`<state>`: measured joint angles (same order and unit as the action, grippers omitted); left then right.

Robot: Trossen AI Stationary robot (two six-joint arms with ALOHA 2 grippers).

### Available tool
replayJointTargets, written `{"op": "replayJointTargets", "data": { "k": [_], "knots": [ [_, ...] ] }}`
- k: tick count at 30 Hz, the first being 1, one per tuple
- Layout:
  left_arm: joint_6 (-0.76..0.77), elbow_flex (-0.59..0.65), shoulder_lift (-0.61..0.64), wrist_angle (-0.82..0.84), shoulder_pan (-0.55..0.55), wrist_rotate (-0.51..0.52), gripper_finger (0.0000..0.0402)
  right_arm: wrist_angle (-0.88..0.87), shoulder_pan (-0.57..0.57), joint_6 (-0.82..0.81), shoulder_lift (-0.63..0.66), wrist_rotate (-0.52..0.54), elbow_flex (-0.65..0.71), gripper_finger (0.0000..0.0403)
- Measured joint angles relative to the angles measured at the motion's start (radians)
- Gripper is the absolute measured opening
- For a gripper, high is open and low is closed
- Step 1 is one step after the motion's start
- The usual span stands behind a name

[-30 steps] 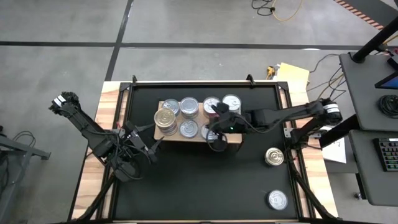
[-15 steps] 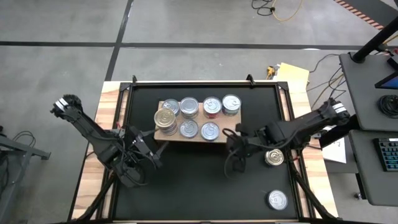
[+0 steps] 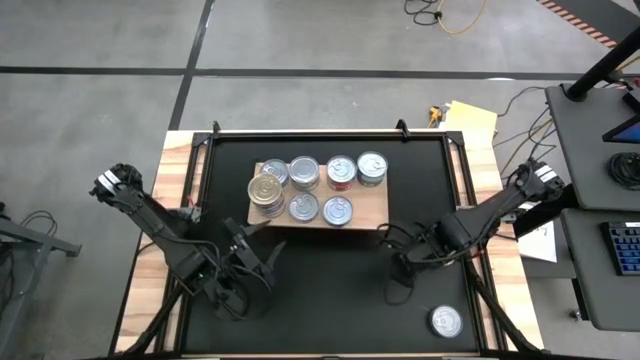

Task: Stack canned seafood by type on shelf
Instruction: Stack the dark blue tuna can on the dark blue tuna can

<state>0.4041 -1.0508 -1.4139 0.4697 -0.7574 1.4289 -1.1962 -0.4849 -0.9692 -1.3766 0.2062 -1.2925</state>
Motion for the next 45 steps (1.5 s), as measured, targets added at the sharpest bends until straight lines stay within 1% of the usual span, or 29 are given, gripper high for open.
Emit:
{"op": "replayJointTargets", "data": {
  "k": [4,7,17,22,25,32,36,41,45],
  "knots": [
    [-0.003,-0.022,-0.033,0.013,-0.001,-0.008,0.0283,-0.062,-0.048,-0.153,0.0,-0.001,0.026,0.0012],
    [-0.003,-0.024,-0.046,0.018,-0.003,-0.041,0.0283,-0.072,-0.084,-0.253,0.0,-0.012,0.066,0.0012],
    [0.005,-0.03,-0.064,0.015,-0.003,-0.115,0.0283,-0.061,-0.175,-0.512,0.0,-0.157,0.208,0.0012],
    [0.035,-0.03,-0.064,0.011,-0.003,-0.149,0.0283,-0.001,-0.229,-0.61,0.0,-0.269,0.244,0.0012],
    [0.053,-0.03,-0.064,0.009,-0.003,-0.165,0.0283,0.055,-0.273,-0.654,0.0,-0.307,0.246,0.0012],
    [0.101,-0.03,-0.066,-0.003,-0.003,-0.166,0.0283,0.142,-0.394,-0.806,-0.002,-0.311,0.233,0.0012],
    [0.121,-0.03,-0.069,-0.011,-0.005,-0.179,0.0283,0.199,-0.456,-0.889,-0.032,-0.312,0.247,0.0012],
    [0.129,-0.03,-0.069,-0.021,-0.005,-0.186,0.0283,0.311,-0.509,-0.909,-0.085,-0.312,0.256,0.0012],
    [0.133,-0.029,-0.069,-0.026,-0.005,-0.186,0.0283,0.345,-0.526,-0.928,-0.143,-0.331,0.257,0.0012]
  ]
}}
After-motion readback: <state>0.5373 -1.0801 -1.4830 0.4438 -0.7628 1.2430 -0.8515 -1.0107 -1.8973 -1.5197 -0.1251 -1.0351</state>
